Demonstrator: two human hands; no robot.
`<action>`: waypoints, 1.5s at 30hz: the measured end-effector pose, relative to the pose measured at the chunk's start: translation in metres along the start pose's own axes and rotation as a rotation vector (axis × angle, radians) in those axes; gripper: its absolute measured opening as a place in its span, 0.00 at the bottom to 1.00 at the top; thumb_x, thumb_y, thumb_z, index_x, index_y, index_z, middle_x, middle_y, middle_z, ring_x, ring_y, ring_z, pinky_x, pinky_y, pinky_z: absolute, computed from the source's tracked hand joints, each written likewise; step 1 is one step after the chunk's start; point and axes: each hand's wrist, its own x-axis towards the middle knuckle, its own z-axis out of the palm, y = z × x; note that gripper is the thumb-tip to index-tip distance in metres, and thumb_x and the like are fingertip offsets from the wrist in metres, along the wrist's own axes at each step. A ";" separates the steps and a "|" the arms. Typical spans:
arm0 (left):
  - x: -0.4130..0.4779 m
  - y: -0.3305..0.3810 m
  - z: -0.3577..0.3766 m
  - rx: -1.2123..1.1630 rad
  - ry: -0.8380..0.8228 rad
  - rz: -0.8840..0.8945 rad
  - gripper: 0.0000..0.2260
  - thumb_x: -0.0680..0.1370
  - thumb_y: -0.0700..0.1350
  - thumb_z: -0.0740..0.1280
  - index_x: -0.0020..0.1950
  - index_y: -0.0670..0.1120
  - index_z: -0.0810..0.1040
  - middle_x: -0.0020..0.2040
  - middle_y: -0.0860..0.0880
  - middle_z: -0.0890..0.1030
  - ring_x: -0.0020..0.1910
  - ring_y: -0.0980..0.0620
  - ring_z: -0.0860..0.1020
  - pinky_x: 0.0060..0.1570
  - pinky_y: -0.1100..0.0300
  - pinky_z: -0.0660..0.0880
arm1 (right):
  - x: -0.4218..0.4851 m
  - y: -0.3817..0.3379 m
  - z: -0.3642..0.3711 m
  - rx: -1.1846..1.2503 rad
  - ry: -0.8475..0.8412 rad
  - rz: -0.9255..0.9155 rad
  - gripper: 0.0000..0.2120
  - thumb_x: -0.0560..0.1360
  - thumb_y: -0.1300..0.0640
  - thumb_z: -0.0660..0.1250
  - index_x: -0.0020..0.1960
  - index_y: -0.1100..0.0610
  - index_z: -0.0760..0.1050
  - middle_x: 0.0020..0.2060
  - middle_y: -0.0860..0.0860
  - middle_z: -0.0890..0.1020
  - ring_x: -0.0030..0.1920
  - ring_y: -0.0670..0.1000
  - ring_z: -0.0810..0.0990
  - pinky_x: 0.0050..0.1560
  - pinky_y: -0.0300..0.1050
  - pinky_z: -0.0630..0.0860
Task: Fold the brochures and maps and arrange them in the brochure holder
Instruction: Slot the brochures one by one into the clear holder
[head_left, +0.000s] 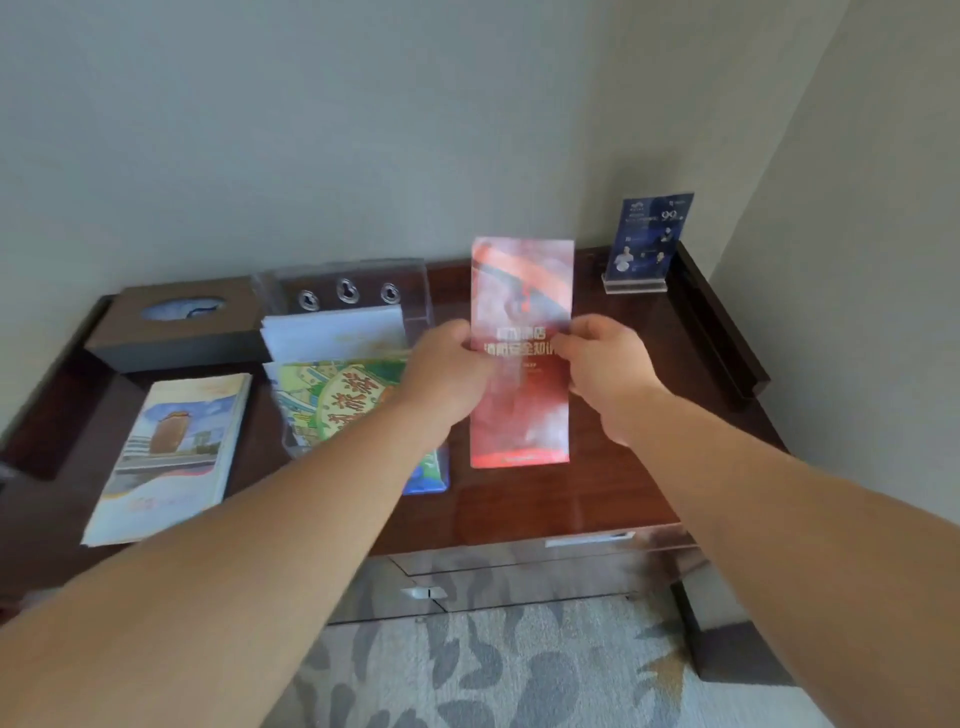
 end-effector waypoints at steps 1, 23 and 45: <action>-0.002 0.004 -0.020 0.009 0.033 0.042 0.05 0.75 0.38 0.68 0.50 0.40 0.80 0.44 0.41 0.83 0.38 0.44 0.80 0.37 0.56 0.75 | -0.005 -0.014 0.009 -0.005 -0.033 -0.066 0.10 0.76 0.61 0.67 0.38 0.51 0.77 0.36 0.49 0.81 0.39 0.52 0.79 0.45 0.52 0.78; -0.006 -0.109 -0.140 0.053 0.160 0.117 0.05 0.79 0.43 0.66 0.44 0.49 0.79 0.36 0.55 0.79 0.40 0.48 0.79 0.35 0.58 0.72 | -0.059 -0.043 0.141 -0.642 0.020 -0.434 0.06 0.77 0.58 0.61 0.42 0.52 0.72 0.35 0.47 0.77 0.38 0.55 0.74 0.34 0.44 0.67; -0.005 -0.124 -0.133 0.075 0.273 0.166 0.04 0.80 0.41 0.65 0.52 0.43 0.79 0.41 0.51 0.81 0.43 0.49 0.79 0.41 0.55 0.75 | -0.060 -0.016 0.150 -0.559 0.062 -0.397 0.12 0.76 0.50 0.66 0.38 0.51 0.66 0.33 0.46 0.74 0.32 0.47 0.73 0.30 0.43 0.64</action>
